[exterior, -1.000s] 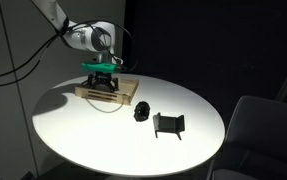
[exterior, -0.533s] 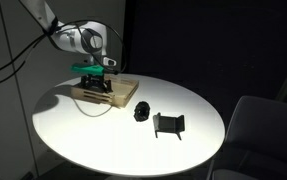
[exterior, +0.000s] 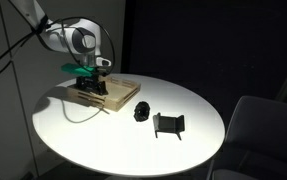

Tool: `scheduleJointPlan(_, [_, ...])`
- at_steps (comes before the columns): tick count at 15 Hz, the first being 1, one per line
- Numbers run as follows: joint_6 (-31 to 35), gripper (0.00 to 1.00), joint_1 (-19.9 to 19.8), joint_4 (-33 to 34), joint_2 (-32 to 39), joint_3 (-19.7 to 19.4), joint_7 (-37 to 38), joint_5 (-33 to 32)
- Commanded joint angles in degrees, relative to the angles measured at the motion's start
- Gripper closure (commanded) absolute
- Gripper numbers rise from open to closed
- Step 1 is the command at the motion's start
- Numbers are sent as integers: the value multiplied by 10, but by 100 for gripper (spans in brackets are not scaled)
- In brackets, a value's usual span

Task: Move the tray towards the middle of the table

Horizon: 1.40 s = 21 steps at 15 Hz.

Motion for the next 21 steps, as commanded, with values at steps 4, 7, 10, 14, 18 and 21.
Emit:
scheduleJointPlan(4, [3,0,6,-59,-66,-9,54,-10])
scheduleJointPlan(7, [0,0,5,-69,-78,-9,63,-12])
scheduleJointPlan(10, [8,0,3,-66,-78,-9,60,-15])
scheduleJointPlan(14, [20,0,0,-37,-69,-11,44,-16])
scheduleJointPlan(18, [15,0,-1,15,-63,-16,38,-31])
scheduleJointPlan(21, [-24,0,4,64,-63,-27,70,-60])
